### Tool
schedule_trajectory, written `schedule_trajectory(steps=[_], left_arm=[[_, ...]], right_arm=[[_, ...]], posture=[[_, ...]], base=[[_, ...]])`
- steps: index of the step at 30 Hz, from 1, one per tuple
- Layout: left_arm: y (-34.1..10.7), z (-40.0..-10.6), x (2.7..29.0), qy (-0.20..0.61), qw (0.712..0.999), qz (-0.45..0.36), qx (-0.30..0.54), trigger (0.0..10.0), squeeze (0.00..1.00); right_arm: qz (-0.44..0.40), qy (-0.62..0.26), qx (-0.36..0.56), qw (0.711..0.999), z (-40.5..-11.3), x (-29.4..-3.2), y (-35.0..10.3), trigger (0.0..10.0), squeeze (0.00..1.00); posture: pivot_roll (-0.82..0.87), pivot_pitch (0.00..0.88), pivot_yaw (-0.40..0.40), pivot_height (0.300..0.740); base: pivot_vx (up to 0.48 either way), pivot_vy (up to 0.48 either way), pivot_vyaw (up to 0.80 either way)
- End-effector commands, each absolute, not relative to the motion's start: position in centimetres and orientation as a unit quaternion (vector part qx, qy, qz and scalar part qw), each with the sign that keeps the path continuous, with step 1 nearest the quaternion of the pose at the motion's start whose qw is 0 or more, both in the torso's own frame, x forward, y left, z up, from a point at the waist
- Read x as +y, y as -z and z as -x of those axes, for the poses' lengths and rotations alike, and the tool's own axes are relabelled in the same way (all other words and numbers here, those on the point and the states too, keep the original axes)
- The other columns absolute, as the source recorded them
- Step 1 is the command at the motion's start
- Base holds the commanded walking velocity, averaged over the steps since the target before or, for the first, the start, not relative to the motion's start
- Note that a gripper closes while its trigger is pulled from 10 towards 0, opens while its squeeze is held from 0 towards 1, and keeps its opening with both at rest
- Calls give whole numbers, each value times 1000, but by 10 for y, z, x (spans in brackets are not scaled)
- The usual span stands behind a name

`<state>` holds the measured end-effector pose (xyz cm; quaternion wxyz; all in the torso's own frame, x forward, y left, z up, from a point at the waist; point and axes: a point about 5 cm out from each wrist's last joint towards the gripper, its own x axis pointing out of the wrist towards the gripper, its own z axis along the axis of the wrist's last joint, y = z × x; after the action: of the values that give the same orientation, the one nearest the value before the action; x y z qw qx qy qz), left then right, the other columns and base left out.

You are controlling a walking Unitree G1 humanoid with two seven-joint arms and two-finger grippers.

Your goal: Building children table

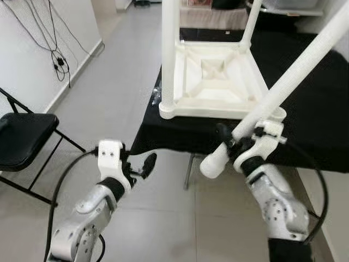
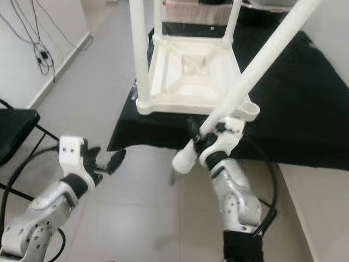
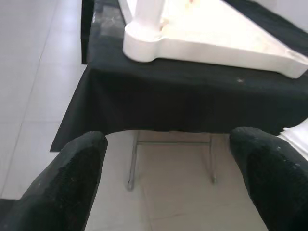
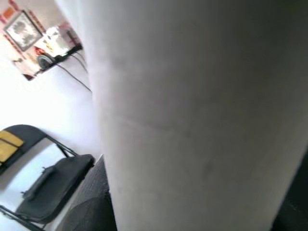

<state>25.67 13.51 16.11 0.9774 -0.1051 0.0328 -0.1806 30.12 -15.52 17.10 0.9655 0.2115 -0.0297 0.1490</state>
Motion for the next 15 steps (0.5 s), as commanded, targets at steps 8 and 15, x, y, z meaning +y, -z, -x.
schedule_trajectory(steps=[8, 15], left_arm=[[-138, -247, 126, 186, 977, 92, 44, 10000, 0], [-139, -250, 125, 172, 981, 88, 31, 10000, 0]], right_arm=[[-210, -226, -32, 951, -286, -131, -164, 10000, 0], [-201, -214, -33, 955, -293, -133, -163, 10000, 0]], posture=[[-60, 78, -36, 740], [-61, 69, -33, 740]], base=[[0, -240, 0], [0, -480, 0]])
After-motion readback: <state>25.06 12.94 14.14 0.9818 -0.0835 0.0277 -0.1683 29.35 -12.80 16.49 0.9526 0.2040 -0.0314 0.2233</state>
